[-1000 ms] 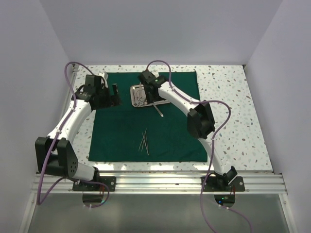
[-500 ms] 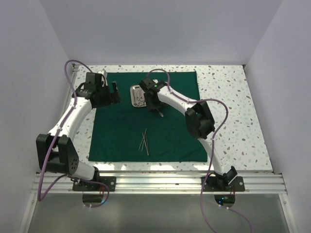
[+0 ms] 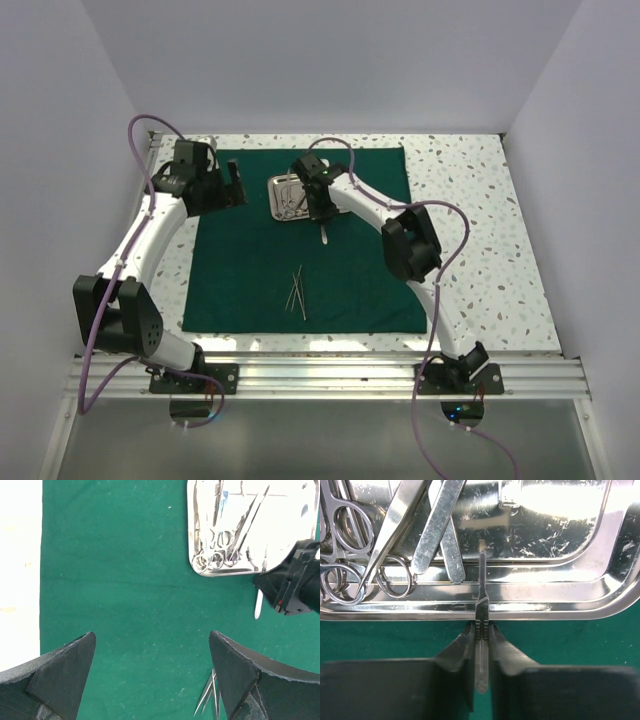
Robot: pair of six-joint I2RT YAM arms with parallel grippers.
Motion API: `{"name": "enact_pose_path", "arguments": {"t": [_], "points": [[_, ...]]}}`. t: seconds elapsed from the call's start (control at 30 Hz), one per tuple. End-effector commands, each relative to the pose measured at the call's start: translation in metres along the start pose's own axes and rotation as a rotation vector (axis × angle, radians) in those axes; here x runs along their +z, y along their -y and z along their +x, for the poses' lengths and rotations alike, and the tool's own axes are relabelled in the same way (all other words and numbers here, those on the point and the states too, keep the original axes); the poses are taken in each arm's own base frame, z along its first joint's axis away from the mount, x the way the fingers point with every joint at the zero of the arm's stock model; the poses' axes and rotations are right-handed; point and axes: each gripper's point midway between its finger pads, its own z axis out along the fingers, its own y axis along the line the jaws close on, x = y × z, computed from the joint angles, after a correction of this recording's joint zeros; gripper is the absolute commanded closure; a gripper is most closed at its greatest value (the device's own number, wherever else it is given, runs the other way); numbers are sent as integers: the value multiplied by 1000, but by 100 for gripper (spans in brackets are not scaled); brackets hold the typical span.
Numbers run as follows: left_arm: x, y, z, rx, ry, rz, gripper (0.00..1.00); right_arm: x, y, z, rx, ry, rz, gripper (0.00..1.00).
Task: Open and lay out the surgical kit
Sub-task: Pick up the medical item from the container, then place the medical item in the surgical kit.
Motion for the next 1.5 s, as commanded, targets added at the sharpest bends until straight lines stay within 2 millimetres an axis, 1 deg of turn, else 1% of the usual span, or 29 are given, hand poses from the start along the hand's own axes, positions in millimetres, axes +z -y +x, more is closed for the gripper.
{"name": "enact_pose_path", "arguments": {"t": [0.0,0.07,0.2,0.23,0.27,0.33,0.37,0.4,0.43,0.47,0.53,0.57,0.6,0.67,0.7,0.73,0.77,0.83,0.87,1.07,1.1,1.13,1.17,1.23,1.27,1.33,1.37,1.43,1.47], "points": [[-16,4,-16,4,43,-2,1,9,1,7,7,-21,-7,96],[-16,5,-17,5,42,-1,1,7,4,8,9,-19,-2,100],[-14,7,-13,4,32,15,1,-17,13,-1,17,21,13,100],[-13,8,-12,6,31,17,1,-36,15,-11,23,56,5,100],[-13,8,-12,6,31,20,1,-44,19,-14,26,68,12,100],[-12,8,-9,9,27,22,1,-59,29,-10,26,75,28,100],[-12,7,-7,11,27,23,1,-84,34,-16,36,111,16,100],[-11,7,-7,12,28,25,1,-86,42,-4,35,95,33,100],[-11,8,-7,16,29,32,1,-111,47,-7,49,131,17,100],[-11,8,-6,17,27,31,1,-109,56,14,43,97,34,100],[-11,9,-7,20,31,34,1,-119,67,32,55,82,46,100],[-11,9,-8,22,35,37,1,-139,74,34,71,114,34,100],[-11,9,-9,22,35,37,1,-131,86,63,64,61,65,100],[-10,11,-11,25,45,42,1,-134,96,86,86,44,74,100],[-9,11,-12,26,45,44,1,-132,104,109,85,18,78,100],[-8,12,-13,26,50,44,1,-130,104,119,104,3,67,100],[-7,13,-16,27,51,46,2,-122,107,146,106,-55,61,100],[-3,14,-18,35,51,43,2,-118,102,155,158,-49,18,100],[-4,16,-23,37,60,44,2,-112,104,169,165,-77,21,100],[6,29,-47,57,84,25,2,-90,103,179,187,-84,30,100],[8,38,-47,68,79,31,2,-87,103,178,187,-80,32,100],[11,42,-46,73,64,31,2,-85,103,179,185,-85,38,89],[16,44,-54,76,77,2,2,-84,104,178,188,-86,39,57],[26,56,-53,93,63,-1,2,-86,106,176,181,-80,44,33],[25,65,-62,97,82,10,2,-90,106,172,177,-70,41,17],[29,79,-63,114,78,22,2,-98,112,168,162,-57,60,7],[35,85,-69,114,82,26,2,-107,114,163,156,-42,59,5],[43,95,-69,125,75,35,2,-121,116,155,144,-11,54,4],[53,101,-70,128,67,39,2,-135,118,145,148,23,44,4]]}}
